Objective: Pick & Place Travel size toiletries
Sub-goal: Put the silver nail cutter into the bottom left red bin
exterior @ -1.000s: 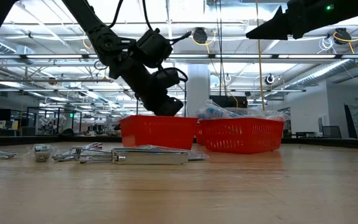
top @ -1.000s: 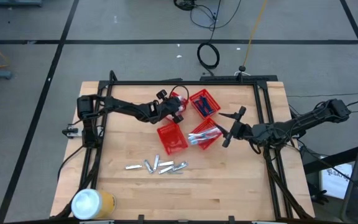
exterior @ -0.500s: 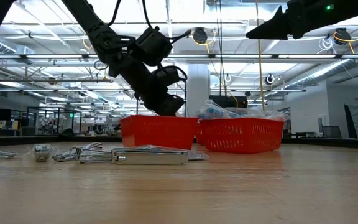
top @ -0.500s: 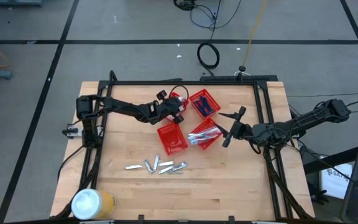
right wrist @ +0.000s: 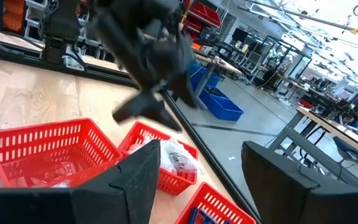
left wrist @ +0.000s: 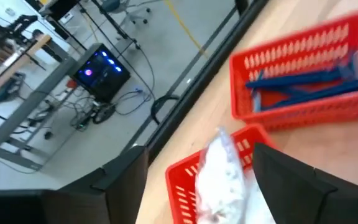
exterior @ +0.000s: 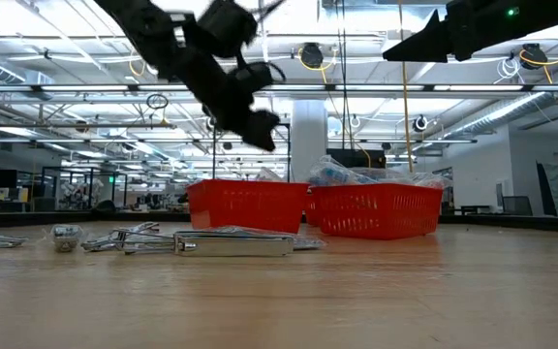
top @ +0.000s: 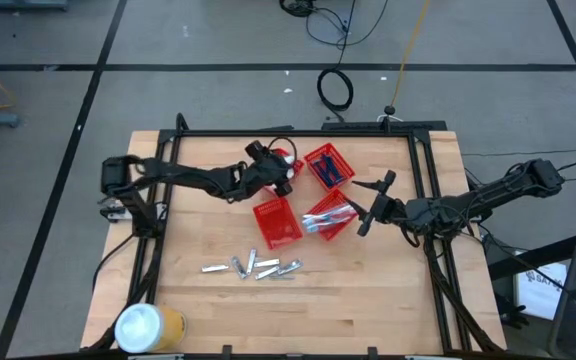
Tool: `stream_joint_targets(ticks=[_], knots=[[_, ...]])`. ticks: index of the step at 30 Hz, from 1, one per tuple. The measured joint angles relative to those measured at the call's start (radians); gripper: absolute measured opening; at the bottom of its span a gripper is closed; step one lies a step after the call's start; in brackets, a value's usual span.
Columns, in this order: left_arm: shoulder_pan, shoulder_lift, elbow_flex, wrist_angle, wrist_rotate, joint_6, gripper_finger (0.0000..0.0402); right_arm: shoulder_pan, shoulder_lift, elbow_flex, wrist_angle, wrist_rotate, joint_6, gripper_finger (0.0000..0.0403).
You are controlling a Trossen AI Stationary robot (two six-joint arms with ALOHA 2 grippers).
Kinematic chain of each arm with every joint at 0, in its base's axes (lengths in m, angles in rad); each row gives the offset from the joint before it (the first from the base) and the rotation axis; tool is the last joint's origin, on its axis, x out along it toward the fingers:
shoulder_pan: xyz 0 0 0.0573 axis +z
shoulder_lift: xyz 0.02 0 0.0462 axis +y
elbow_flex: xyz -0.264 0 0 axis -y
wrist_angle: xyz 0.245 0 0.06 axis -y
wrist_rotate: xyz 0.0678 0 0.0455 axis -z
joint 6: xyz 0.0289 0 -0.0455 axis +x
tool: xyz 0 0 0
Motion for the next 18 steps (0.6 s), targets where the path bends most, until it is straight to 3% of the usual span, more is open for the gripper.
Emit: stream_joint_targets(ticks=[5,11,14,18], knots=[[-0.08,-0.183,0.001,-0.205,0.051,-0.128,0.0291,0.0,0.0,0.0,0.0,0.0,0.002,0.0212],[-0.214,-0.39,0.002,-0.533,0.329,-0.367,0.0276,0.0,0.0,0.0,-0.001,0.0,0.003,0.0212],[-0.293,-0.431,0.002,-0.704,0.474,-0.511,0.0266,0.0,0.0,0.0,-0.002,0.0,0.002,0.0212],[-0.435,-0.424,0.002,-0.93,0.527,-0.725,0.0255,0.0,0.0,0.0,-0.007,0.0,0.001,0.0212]])
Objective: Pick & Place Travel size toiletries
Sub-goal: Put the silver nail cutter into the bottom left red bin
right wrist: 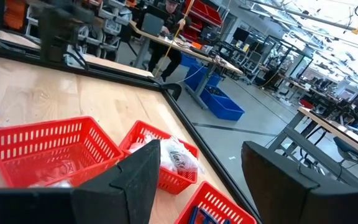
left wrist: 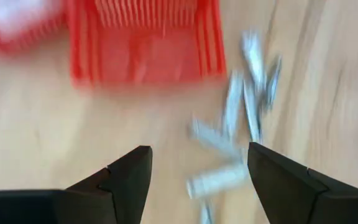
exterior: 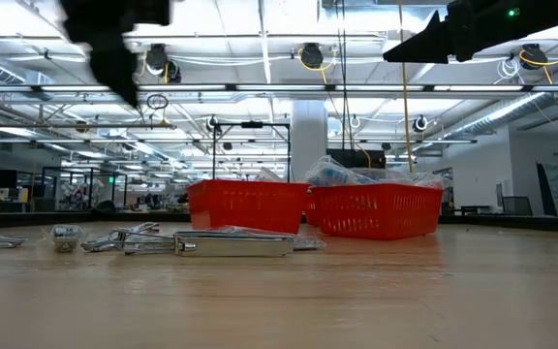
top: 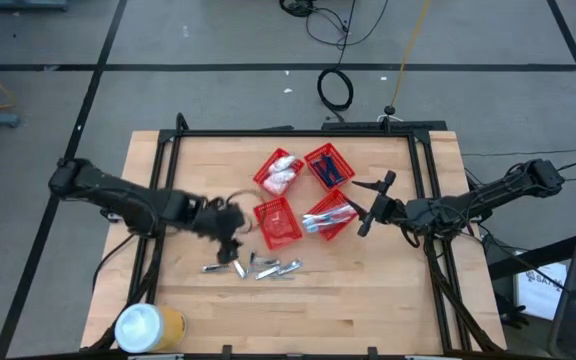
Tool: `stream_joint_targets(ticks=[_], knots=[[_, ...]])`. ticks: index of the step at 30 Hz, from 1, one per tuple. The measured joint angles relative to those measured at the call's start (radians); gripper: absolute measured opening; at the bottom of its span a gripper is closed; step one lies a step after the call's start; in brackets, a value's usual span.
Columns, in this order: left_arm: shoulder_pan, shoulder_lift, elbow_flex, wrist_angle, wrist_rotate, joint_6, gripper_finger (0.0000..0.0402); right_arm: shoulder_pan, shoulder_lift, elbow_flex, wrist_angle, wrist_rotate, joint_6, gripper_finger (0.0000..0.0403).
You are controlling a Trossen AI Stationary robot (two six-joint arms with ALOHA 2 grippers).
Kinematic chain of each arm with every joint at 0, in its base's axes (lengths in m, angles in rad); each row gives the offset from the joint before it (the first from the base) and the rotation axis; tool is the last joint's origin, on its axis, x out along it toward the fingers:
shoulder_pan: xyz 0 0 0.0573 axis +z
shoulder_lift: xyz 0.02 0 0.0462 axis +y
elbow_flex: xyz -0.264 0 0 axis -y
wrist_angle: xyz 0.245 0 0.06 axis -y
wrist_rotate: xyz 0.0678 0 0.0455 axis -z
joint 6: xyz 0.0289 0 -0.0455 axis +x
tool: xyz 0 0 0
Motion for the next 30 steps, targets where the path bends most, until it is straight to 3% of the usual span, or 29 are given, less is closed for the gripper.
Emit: stream_joint_targets(ticks=[7,16,24,30], knots=[[-0.211,0.064,-0.002,-0.131,-0.041,-0.306,0.0244,0.0,0.0,0.0,-0.001,-0.002,0.0,0.0212],[-0.367,0.163,-0.029,-0.167,-0.062,-0.475,0.0243,0.0,0.0,0.0,-0.001,-0.003,0.002,0.0212],[-0.404,0.175,-0.202,-0.063,-0.05,-0.589,0.0243,0.0,0.0,0.0,-0.001,-0.003,0.006,0.0212],[-0.404,0.175,-0.315,0.13,-0.044,-0.55,0.0243,0.0,0.0,0.0,-0.001,-0.003,0.006,0.0212]])
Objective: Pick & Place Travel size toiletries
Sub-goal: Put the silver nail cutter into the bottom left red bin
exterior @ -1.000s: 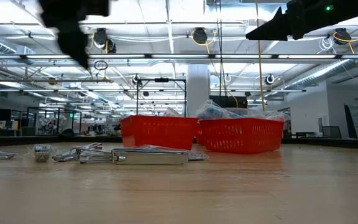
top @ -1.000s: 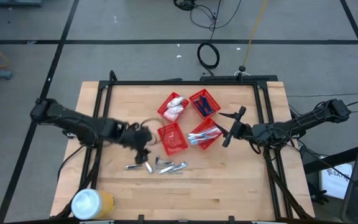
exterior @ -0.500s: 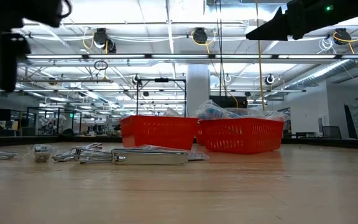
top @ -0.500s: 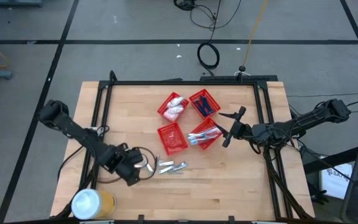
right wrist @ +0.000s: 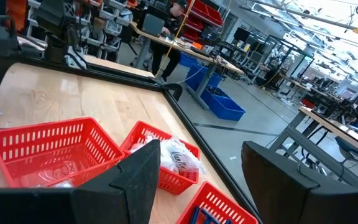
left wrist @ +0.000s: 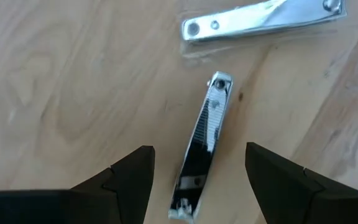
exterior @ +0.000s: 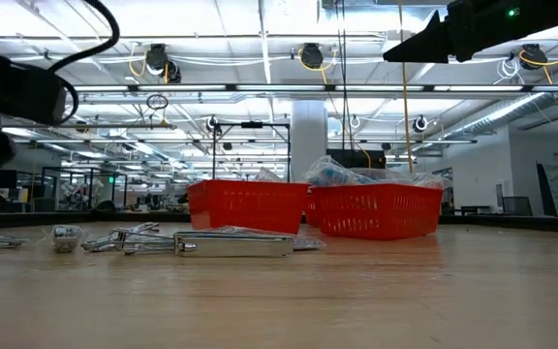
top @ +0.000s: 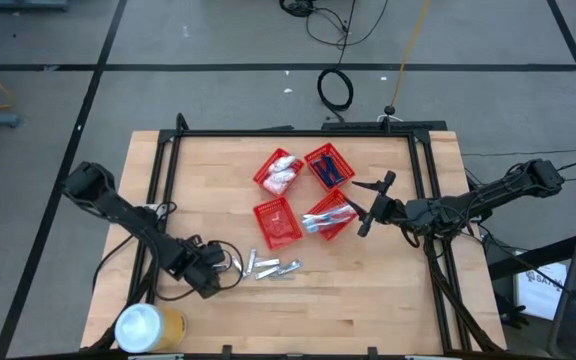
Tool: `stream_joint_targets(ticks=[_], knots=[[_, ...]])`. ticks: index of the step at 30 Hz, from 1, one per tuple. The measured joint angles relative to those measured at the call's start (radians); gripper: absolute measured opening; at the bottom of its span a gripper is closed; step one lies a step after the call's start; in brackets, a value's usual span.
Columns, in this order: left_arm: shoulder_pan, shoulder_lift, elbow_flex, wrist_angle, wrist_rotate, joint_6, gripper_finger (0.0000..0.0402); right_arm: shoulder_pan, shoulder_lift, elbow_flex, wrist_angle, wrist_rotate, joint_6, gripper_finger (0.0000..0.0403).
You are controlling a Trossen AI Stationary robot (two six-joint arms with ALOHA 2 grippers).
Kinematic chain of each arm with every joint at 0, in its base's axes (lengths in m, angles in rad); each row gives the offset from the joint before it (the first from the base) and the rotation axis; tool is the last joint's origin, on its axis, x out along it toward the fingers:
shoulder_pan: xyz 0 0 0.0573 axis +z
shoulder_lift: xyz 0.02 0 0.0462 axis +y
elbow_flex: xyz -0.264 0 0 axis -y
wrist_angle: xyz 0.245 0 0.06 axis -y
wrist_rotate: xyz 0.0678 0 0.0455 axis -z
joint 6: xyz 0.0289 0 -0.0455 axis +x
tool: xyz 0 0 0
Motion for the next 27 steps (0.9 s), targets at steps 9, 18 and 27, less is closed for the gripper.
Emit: stream_joint_targets(ticks=[9,18,27], knots=[[0.0,-0.004,-0.065,0.062,0.002,0.054,0.0243,0.0,0.0,0.0,0.0,0.0,0.0,0.0212],[0.002,-0.003,-0.066,0.049,0.052,0.046,0.0167,0.0,0.0,0.0,0.0,0.0,0.001,0.0212],[0.002,-0.003,-0.066,0.056,0.042,-0.016,0.0039,0.0,0.0,0.0,0.0,0.0,0.01,0.0212]])
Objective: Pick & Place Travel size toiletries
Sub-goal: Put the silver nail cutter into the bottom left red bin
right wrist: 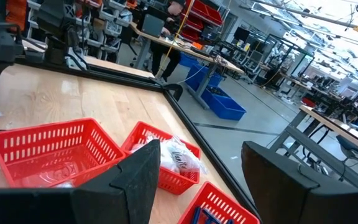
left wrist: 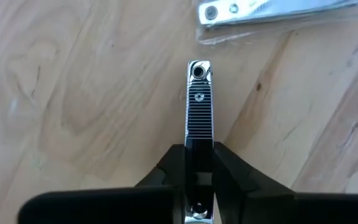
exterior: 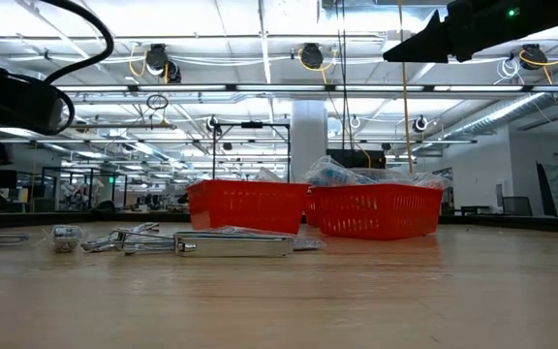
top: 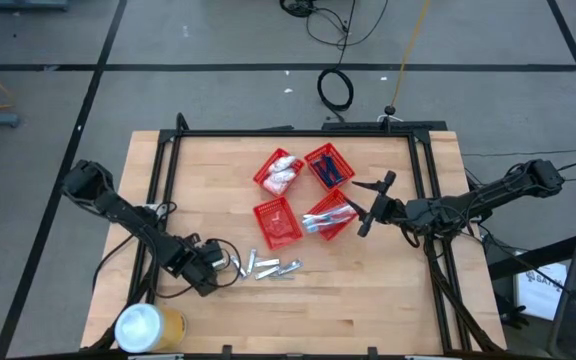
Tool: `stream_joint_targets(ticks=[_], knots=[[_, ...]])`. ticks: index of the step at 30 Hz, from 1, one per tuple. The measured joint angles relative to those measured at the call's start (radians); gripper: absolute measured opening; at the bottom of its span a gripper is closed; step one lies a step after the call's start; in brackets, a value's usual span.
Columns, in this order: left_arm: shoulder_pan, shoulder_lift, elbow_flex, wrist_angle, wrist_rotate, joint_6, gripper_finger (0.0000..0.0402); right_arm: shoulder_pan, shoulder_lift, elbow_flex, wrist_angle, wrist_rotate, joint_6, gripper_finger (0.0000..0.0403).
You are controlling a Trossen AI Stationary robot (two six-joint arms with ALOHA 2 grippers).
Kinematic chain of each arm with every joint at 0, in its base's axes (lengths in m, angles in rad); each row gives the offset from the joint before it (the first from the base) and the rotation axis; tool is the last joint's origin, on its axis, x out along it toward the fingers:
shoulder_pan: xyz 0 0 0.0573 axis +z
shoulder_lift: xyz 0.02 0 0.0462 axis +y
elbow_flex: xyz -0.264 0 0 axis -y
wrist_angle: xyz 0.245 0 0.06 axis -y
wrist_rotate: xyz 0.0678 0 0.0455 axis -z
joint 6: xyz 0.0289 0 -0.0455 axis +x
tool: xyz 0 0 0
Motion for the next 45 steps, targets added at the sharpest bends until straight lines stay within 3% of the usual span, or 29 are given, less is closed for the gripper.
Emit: stream_joint_targets(ticks=[11,16,21,27,30,34,45], knots=[[-0.008,-0.012,0.035,0.002,-0.017,0.034,0.0048,0.0,0.0,0.0,0.0,0.0,0.003,0.0212],[-0.008,-0.063,0.072,0.014,-0.127,0.112,0.0036,0.0,0.0,0.0,0.0,0.0,0.003,0.0212],[-0.008,-0.118,0.114,0.018,-0.292,0.209,0.0036,0.0,0.0,0.0,0.001,0.0,0.007,0.0212],[0.003,-0.153,0.14,0.102,-0.671,0.397,0.0063,0.0,0.0,0.0,0.0,0.0,0.007,0.0212],[0.043,-0.153,0.14,0.192,-0.756,0.514,0.0053,0.0,0.0,0.0,0.001,0.0,0.009,0.0212],[0.122,-0.153,0.14,0.317,-0.74,0.628,0.0037,-0.001,0.0,0.0,0.001,0.0,0.009,0.0212],[0.363,-0.145,0.141,0.567,-0.46,0.778,0.0049,-0.001,0.0,0.0,0.001,0.0,0.009,0.0212]])
